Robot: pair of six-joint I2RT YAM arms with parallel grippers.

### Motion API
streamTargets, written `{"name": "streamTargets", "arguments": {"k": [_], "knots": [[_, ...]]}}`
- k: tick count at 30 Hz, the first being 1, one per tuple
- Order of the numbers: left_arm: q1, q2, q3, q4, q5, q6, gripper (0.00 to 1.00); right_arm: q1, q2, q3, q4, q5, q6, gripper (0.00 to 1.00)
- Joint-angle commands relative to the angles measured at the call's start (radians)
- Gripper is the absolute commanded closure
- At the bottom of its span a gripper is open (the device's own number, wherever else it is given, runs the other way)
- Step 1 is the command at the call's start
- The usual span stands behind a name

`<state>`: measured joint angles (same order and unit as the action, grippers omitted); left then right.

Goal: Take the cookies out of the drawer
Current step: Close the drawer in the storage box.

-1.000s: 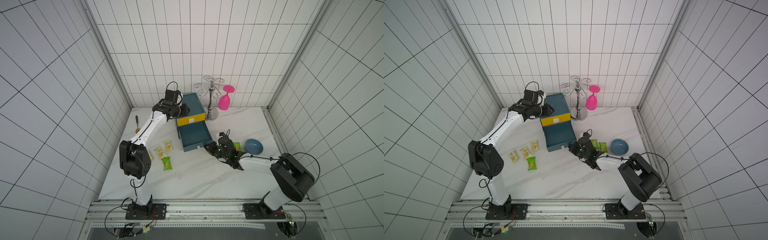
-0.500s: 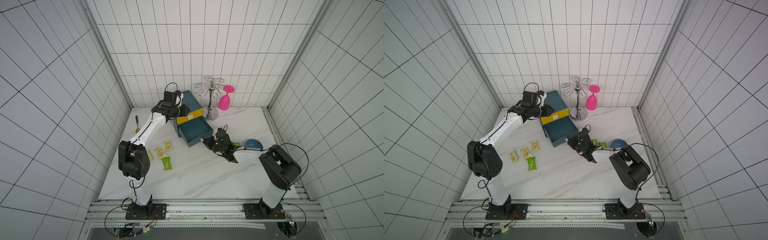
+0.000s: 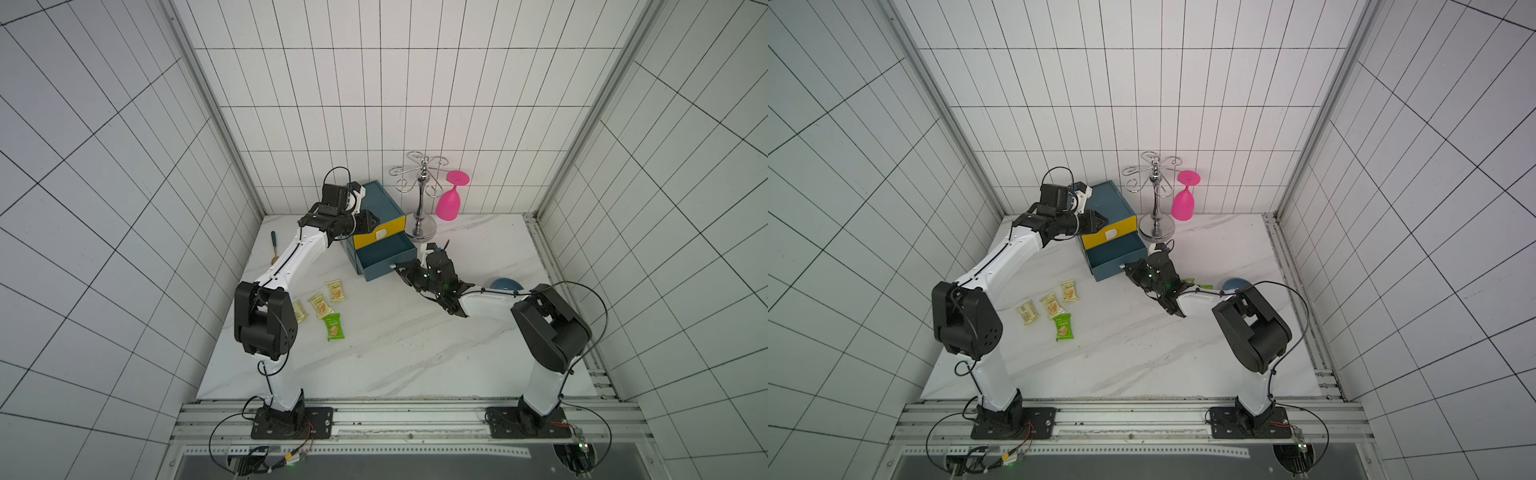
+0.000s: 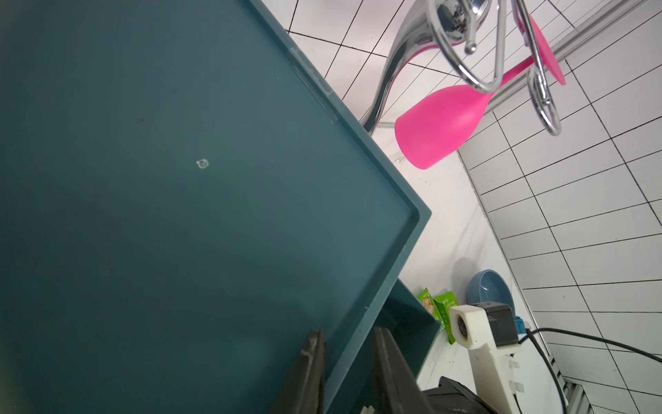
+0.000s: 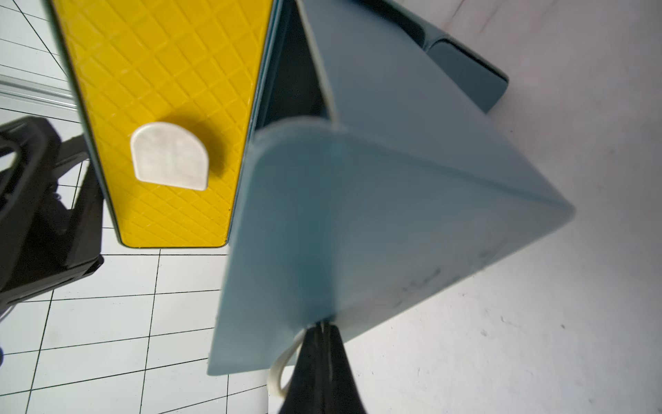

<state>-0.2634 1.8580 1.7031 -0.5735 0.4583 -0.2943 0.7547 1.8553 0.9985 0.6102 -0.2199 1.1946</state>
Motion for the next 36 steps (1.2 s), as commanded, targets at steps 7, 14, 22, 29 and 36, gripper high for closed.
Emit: {"name": "streamTargets", "arguments": {"k": [7, 14, 22, 29, 36], "knots": [[0.032, 0.069, -0.090, -0.287, 0.071, 0.012, 0.74, -0.031, 0.138, 0.146, 0.074, -0.082, 0.023, 1.00], [0.073, 0.076, -0.099, -0.350, 0.179, 0.040, 0.75, -0.097, 0.241, 0.238, 0.155, -0.222, 0.075, 0.95], [0.072, 0.091, -0.131, -0.379, 0.226, 0.063, 0.75, -0.131, 0.357, 0.406, 0.139, -0.348, 0.095, 0.89], [0.077, 0.090, -0.138, -0.391, 0.226, 0.073, 0.75, -0.136, 0.392, 0.422, 0.192, -0.375, 0.133, 0.77], [0.105, 0.100, -0.121, -0.393, 0.230, 0.062, 0.74, -0.131, 0.330, 0.263, 0.246, -0.362, 0.174, 0.58]]}}
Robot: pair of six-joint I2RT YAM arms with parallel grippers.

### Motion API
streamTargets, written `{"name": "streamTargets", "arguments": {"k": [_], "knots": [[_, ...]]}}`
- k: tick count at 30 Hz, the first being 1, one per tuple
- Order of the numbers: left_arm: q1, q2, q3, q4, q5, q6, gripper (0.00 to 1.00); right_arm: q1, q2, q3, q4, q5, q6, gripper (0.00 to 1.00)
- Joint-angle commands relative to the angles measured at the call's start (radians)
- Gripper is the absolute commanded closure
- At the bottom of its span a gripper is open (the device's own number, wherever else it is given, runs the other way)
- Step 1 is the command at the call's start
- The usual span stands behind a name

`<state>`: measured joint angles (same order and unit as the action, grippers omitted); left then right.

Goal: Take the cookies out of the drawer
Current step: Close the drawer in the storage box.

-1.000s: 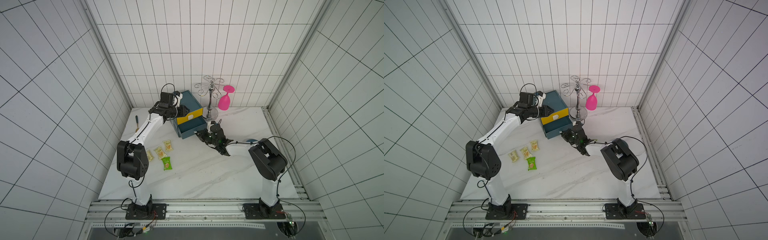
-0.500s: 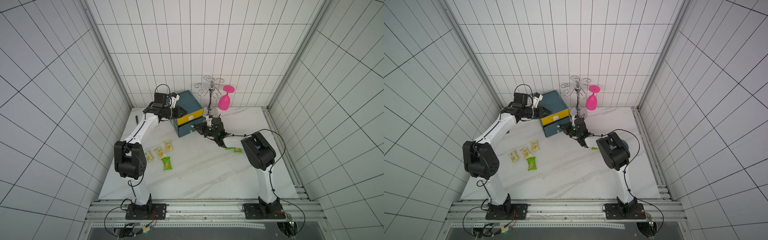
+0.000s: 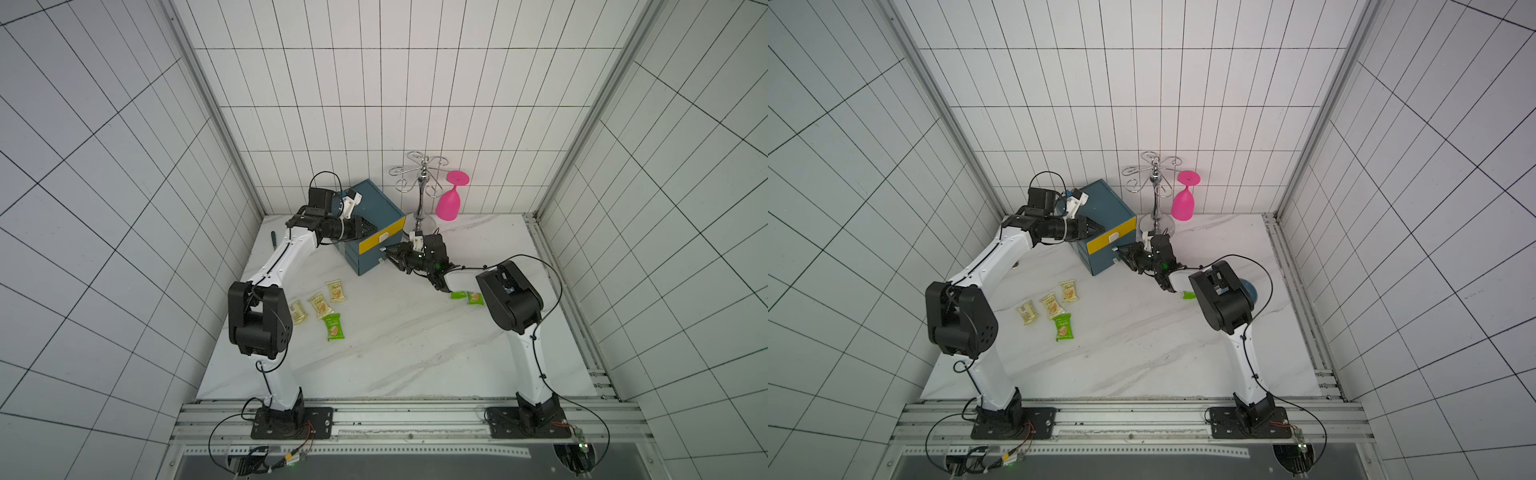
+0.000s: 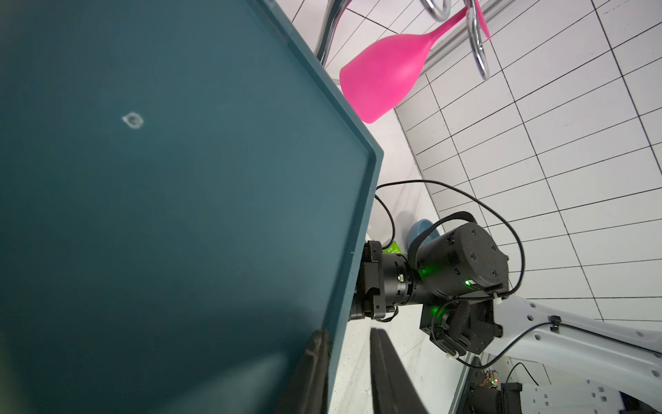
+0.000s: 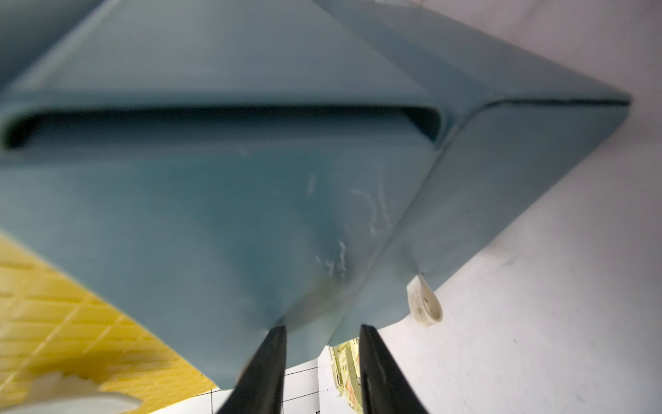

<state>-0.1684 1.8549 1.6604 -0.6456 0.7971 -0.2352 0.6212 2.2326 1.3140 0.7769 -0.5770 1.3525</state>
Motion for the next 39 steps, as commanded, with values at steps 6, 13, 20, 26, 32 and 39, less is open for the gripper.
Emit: {"name": "streamTargets", "arguments": {"k": [6, 13, 20, 26, 32, 39], "knots": [[0.047, 0.105, -0.053, -0.318, -0.116, -0.021, 0.68, 0.015, -0.027, -0.109, 0.115, 0.008, 0.043, 0.53], [0.072, 0.135, 0.027, -0.338, -0.122, -0.044, 0.51, 0.018, 0.027, -0.053, 0.100, 0.006, 0.050, 0.50], [0.084, 0.166, 0.103, -0.371, -0.091, -0.049, 0.45, 0.018, 0.056, 0.049, 0.083, -0.018, 0.061, 0.48], [0.103, 0.148, 0.117, -0.349, -0.029, -0.083, 0.42, 0.021, 0.055, 0.102, 0.018, -0.038, 0.053, 0.48], [0.129, 0.147, 0.146, -0.321, 0.060, -0.136, 0.41, 0.025, 0.026, 0.066, -0.013, -0.058, 0.064, 0.48], [0.156, 0.097, 0.160, -0.200, 0.140, -0.251, 0.39, 0.035, -0.010, -0.012, 0.015, -0.067, 0.067, 0.48]]}}
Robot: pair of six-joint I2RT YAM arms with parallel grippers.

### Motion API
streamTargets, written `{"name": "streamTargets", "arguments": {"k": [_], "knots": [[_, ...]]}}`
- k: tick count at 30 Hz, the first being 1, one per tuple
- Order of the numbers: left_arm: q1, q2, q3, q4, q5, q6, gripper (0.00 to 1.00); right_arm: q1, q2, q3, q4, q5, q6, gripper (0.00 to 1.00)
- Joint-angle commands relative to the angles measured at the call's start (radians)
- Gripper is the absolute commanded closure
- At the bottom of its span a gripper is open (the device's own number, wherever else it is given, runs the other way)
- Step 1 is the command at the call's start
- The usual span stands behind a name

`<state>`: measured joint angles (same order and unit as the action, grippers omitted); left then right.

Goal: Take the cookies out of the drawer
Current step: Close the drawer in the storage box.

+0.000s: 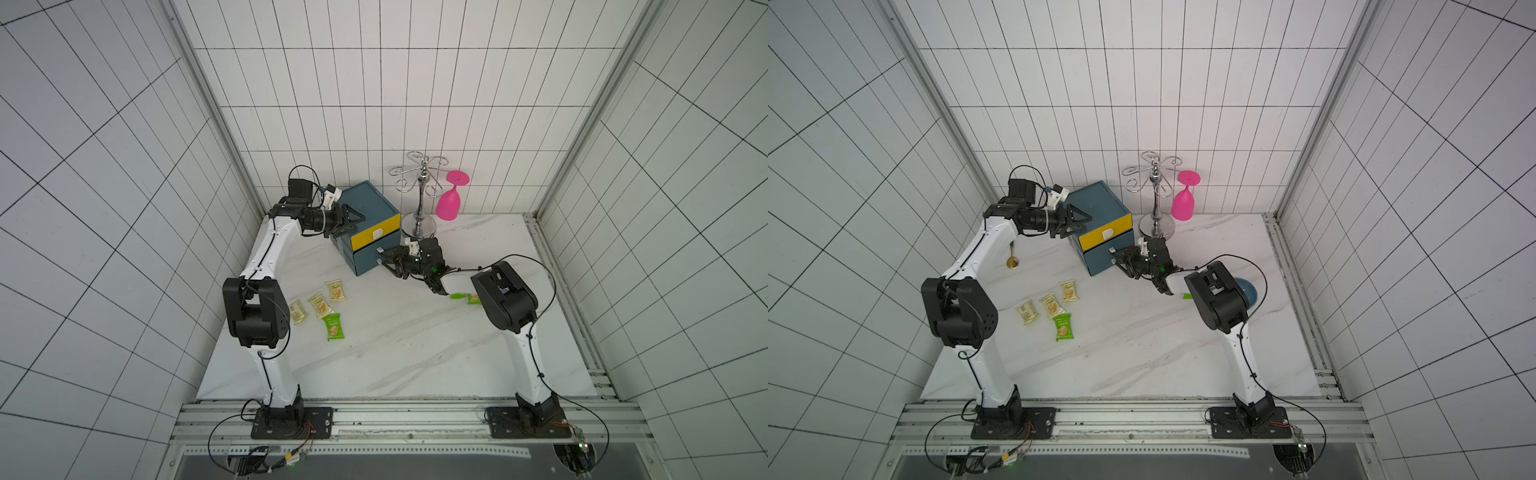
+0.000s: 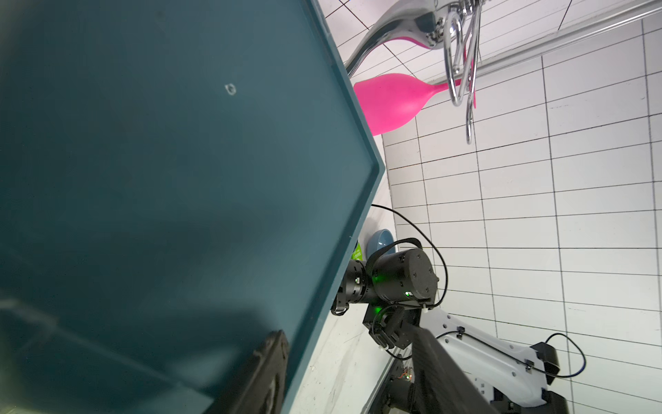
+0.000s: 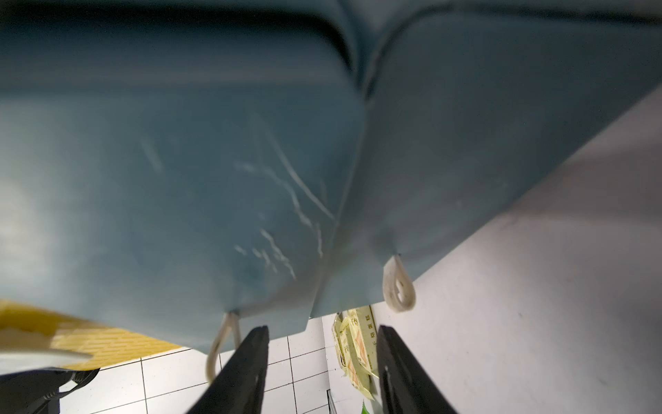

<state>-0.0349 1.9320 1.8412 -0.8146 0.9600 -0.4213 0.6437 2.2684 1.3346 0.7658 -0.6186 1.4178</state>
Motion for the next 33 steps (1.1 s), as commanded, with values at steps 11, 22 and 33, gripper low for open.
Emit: {"name": "streamTargets", "arguments": {"k": [11, 22, 33], "knots": [[0.109, 0.015, 0.052, 0.150, -0.044, -0.219, 0.38, 0.038, -0.071, -0.090, 0.079, -0.022, 0.035, 0.51], [0.168, 0.122, 0.178, 0.201, -0.225, -0.205, 0.40, 0.035, -0.038, -0.062, 0.146, -0.031, 0.087, 0.72], [0.161, 0.341, 0.433, 0.138, -0.365, -0.168, 0.41, 0.019, -0.020, 0.018, 0.096, -0.065, 0.074, 0.77]]}}
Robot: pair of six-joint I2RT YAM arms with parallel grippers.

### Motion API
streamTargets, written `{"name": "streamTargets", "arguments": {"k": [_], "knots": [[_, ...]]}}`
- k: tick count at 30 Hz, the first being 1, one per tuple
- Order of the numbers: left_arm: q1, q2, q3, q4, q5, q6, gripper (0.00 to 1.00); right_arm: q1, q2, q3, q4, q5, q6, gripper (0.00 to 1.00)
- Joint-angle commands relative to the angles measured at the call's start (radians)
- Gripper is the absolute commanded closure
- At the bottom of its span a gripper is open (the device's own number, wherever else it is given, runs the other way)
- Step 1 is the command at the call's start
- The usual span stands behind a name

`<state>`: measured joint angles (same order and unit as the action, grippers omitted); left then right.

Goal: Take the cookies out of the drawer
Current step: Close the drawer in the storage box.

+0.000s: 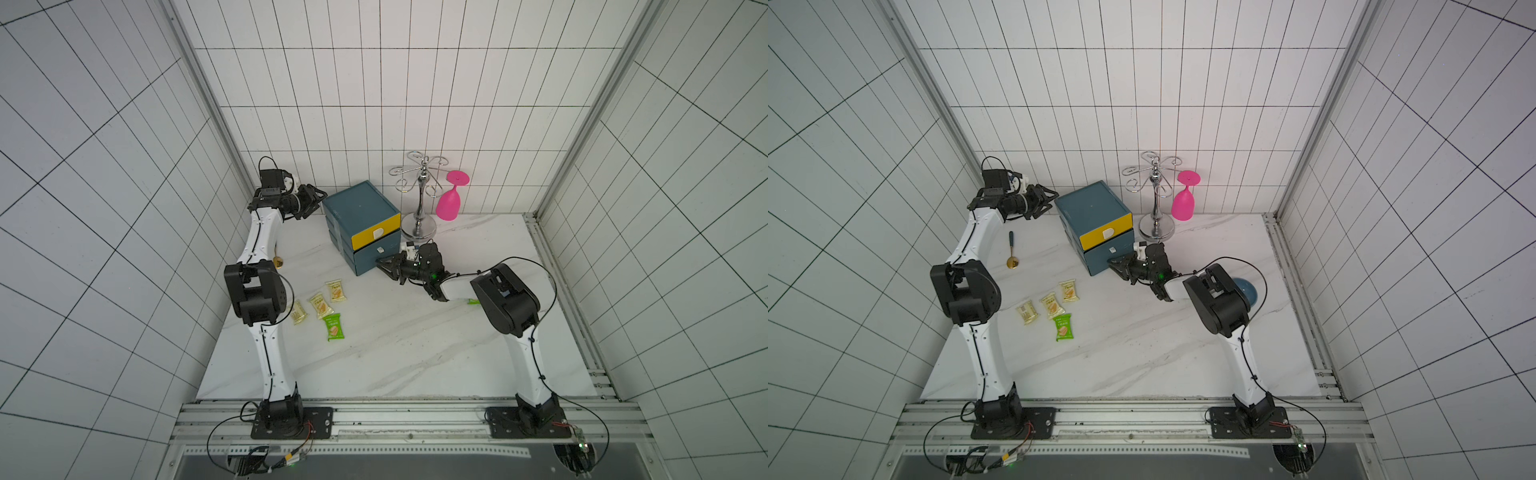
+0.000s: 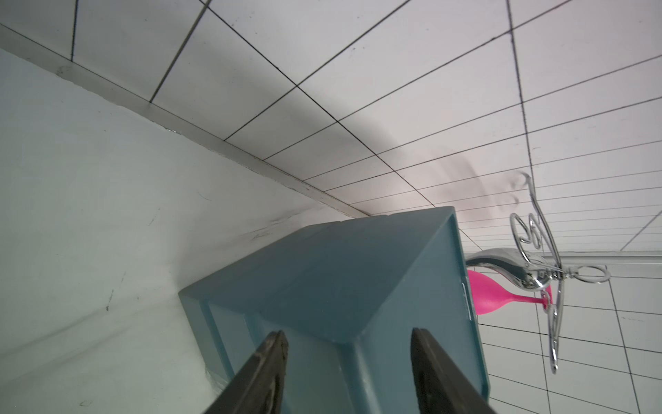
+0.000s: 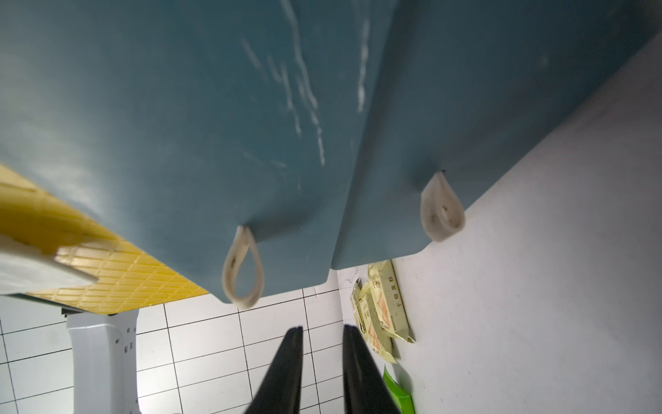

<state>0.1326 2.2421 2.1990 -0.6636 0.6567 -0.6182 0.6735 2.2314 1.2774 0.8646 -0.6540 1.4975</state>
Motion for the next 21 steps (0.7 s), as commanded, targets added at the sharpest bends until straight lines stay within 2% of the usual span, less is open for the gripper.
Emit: {"name": "streamTargets", "arguments": {"k": [1, 6, 14, 19, 21], "knots": [[-0.006, 0.050, 0.100, -0.014, -0.062, 0.029, 0.41, -0.014, 0.022, 0.088, -0.012, -0.032, -0.006, 0.77], [-0.013, 0.126, 0.167, 0.025, -0.062, 0.005, 0.40, -0.025, 0.042, 0.175, -0.094, -0.041, -0.035, 0.78], [-0.073, 0.237, 0.173, 0.159, 0.139, -0.052, 0.39, -0.032, 0.124, 0.375, -0.261, -0.074, -0.091, 0.78], [-0.126, 0.251, 0.106, 0.207, 0.264, -0.049, 0.41, -0.030, 0.148, 0.445, -0.308, -0.088, -0.106, 0.78], [-0.133, 0.226, 0.037, 0.244, 0.293, -0.055, 0.44, -0.028, 0.148, 0.449, -0.315, -0.091, -0.113, 0.78]]}}
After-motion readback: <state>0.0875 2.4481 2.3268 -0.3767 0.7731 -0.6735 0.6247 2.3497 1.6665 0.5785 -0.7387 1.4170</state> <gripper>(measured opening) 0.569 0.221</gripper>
